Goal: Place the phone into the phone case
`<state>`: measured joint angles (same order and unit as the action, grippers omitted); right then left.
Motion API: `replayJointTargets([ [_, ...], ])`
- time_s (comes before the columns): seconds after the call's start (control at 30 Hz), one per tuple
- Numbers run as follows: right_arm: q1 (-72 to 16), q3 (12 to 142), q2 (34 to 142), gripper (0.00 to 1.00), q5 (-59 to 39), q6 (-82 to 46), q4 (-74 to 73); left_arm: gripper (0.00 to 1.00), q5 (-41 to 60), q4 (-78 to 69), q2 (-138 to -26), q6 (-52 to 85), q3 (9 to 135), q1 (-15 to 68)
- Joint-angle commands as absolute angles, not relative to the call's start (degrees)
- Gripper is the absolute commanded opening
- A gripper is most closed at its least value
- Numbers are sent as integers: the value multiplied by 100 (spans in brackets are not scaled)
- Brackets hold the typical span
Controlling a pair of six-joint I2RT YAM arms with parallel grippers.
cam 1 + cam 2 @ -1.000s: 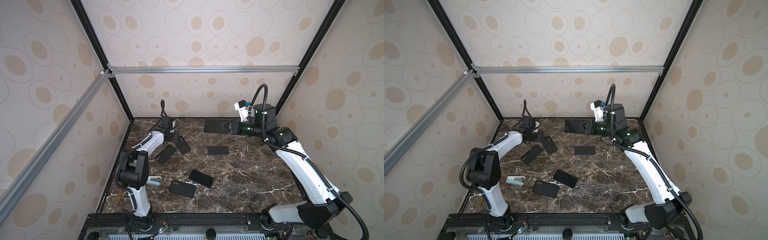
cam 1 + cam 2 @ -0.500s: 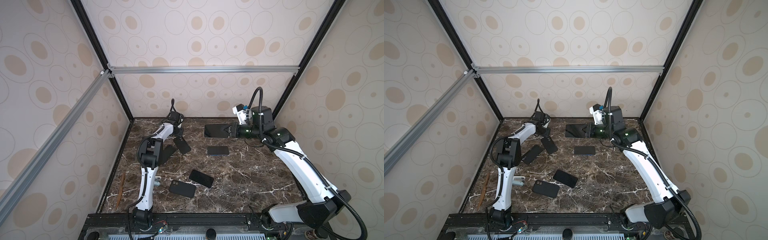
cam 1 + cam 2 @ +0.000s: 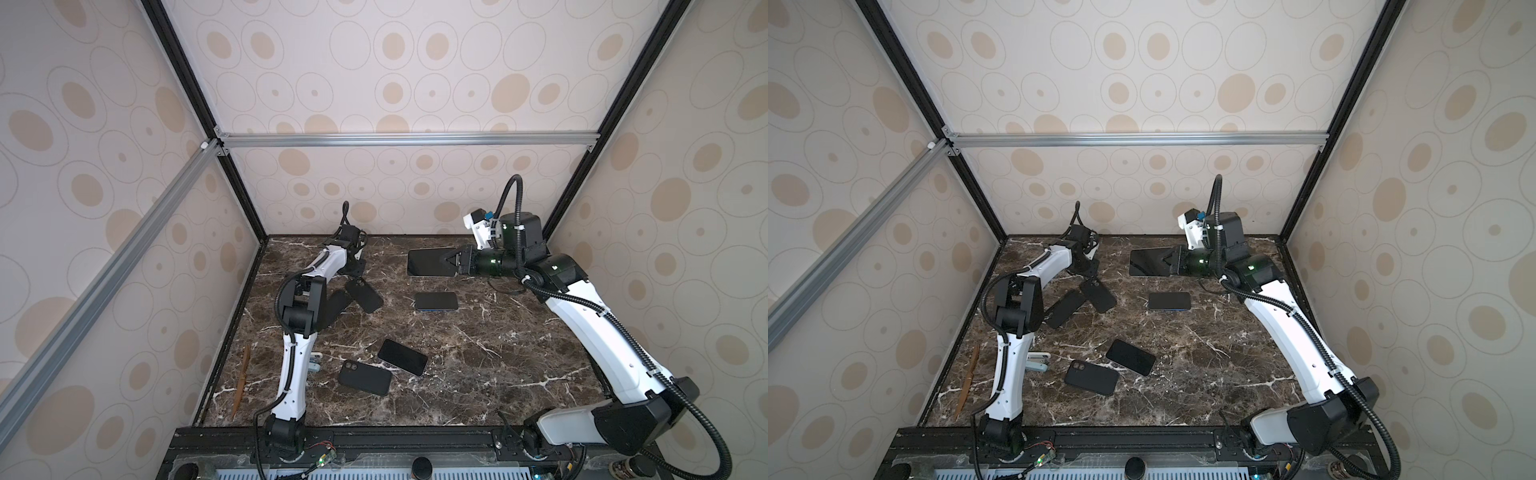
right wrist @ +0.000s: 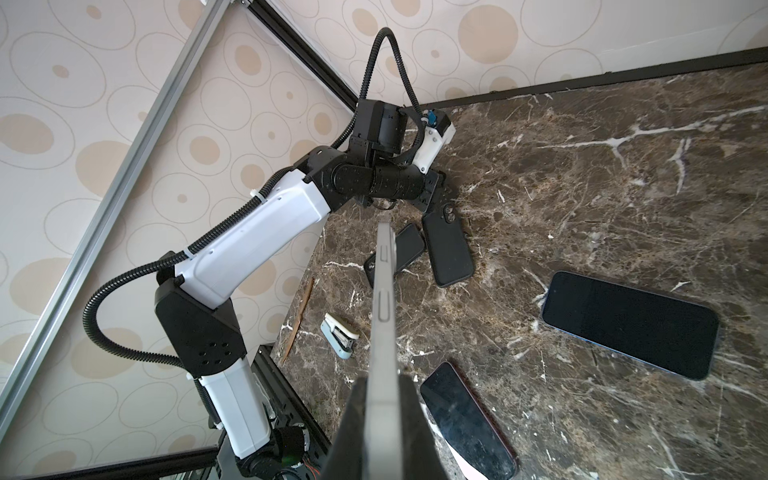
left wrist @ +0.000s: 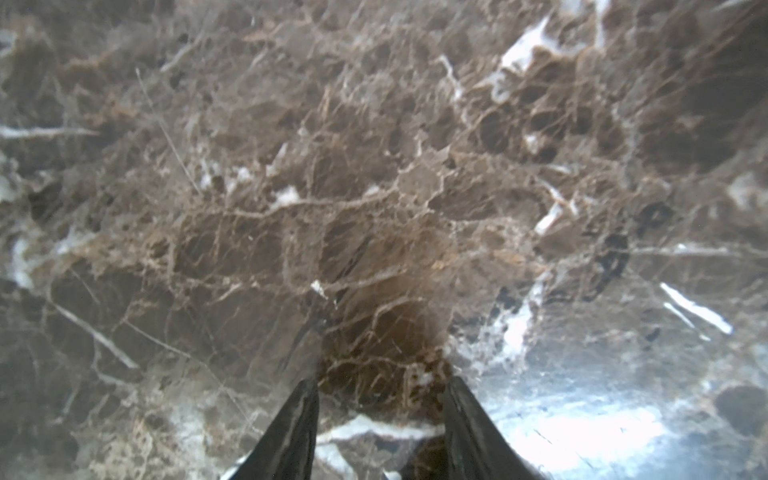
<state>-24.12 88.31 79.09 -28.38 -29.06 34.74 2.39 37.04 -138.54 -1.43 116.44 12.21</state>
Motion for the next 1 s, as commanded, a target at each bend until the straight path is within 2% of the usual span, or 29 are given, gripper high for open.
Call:
replayJointTargets([
  [0.0,-2445,8840,7862,0,-2962,-2979,3262,50,369,3873,-13504,-35,11508,1195],
  [0.57,-2613,8607,7889,0,-2894,-3136,3160,54,937,3176,-12584,69,10034,1195],
  [0.97,-2759,8642,8009,0,-2892,-3206,3213,47,1096,3194,-12384,23,9421,1211],
])
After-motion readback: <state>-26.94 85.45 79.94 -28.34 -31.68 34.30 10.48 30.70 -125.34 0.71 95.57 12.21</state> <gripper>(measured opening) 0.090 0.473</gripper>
